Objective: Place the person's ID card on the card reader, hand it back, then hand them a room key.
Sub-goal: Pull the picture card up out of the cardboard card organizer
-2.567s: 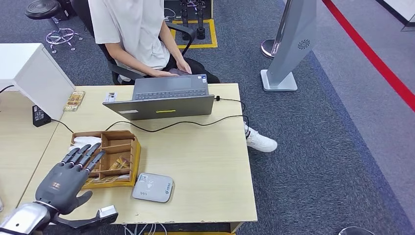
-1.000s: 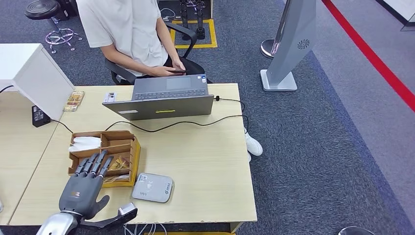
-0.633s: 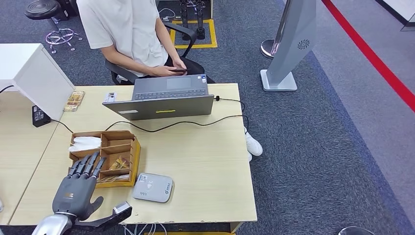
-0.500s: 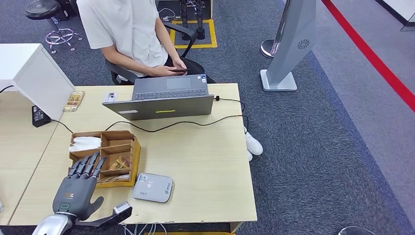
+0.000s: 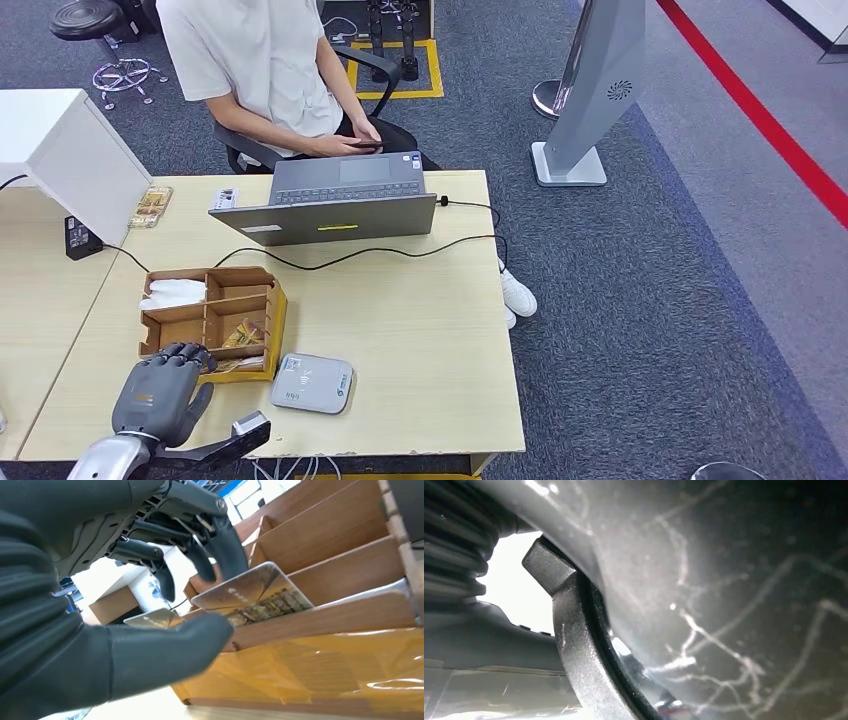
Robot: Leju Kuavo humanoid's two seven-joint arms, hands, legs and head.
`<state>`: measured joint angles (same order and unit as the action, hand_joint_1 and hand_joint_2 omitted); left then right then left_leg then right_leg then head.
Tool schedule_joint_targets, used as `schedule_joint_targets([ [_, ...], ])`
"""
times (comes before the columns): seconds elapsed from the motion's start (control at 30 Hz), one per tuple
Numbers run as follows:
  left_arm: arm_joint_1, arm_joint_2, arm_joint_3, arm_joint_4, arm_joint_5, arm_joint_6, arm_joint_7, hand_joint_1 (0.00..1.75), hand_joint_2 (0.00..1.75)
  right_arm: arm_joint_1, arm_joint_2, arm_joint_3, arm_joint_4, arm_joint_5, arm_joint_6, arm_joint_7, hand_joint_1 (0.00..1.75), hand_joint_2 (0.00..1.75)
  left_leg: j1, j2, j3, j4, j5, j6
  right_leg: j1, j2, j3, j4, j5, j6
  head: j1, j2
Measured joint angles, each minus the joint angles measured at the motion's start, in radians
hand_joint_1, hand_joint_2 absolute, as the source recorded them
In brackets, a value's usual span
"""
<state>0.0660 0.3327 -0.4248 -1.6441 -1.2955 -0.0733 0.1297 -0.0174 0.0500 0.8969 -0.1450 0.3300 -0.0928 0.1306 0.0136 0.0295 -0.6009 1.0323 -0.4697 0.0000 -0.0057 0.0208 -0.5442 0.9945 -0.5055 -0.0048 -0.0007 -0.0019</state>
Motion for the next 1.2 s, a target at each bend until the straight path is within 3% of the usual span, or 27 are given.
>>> schedule_joint_targets([
  [0.43, -0.010, -0.002, 0.006, 0.012, 0.005, 0.005, -0.012, 1.75, 1.75, 0.000, 0.000, 0.000, 0.000, 0.000, 0.001, -0.002, 0.00, 1.75, 0.000, 0.000, 0.001, 0.000, 0.000, -0.001, 0.000, 0.000, 0.001, 0.000, 0.000, 0.000, 0.000, 0.000],
  [0.67, -0.005, -0.012, 0.011, 0.003, -0.043, 0.068, -0.007, 1.75, 1.75, 0.000, 0.000, 0.000, 0.000, -0.001, 0.000, -0.003, 0.00, 1.75, 0.000, 0.000, 0.001, 0.000, -0.001, -0.001, 0.000, 0.000, 0.001, 0.000, 0.000, 0.000, 0.000, 0.000],
  [0.9, 0.011, 0.031, 0.010, -0.125, -0.063, 0.067, -0.020, 1.75, 1.75, 0.000, 0.000, 0.000, 0.000, -0.006, -0.001, 0.000, 0.00, 1.75, 0.000, 0.000, 0.001, 0.000, -0.001, -0.001, 0.000, 0.000, 0.000, 0.000, 0.000, 0.000, 0.000, 0.000],
  [1.2, 0.011, 0.038, 0.010, -0.139, -0.062, 0.065, -0.021, 1.75, 1.75, 0.000, 0.000, 0.000, 0.000, -0.007, -0.001, 0.000, 0.00, 1.75, 0.000, 0.000, 0.001, 0.000, -0.001, -0.001, 0.000, 0.000, 0.000, 0.000, 0.000, 0.000, 0.000, 0.000],
])
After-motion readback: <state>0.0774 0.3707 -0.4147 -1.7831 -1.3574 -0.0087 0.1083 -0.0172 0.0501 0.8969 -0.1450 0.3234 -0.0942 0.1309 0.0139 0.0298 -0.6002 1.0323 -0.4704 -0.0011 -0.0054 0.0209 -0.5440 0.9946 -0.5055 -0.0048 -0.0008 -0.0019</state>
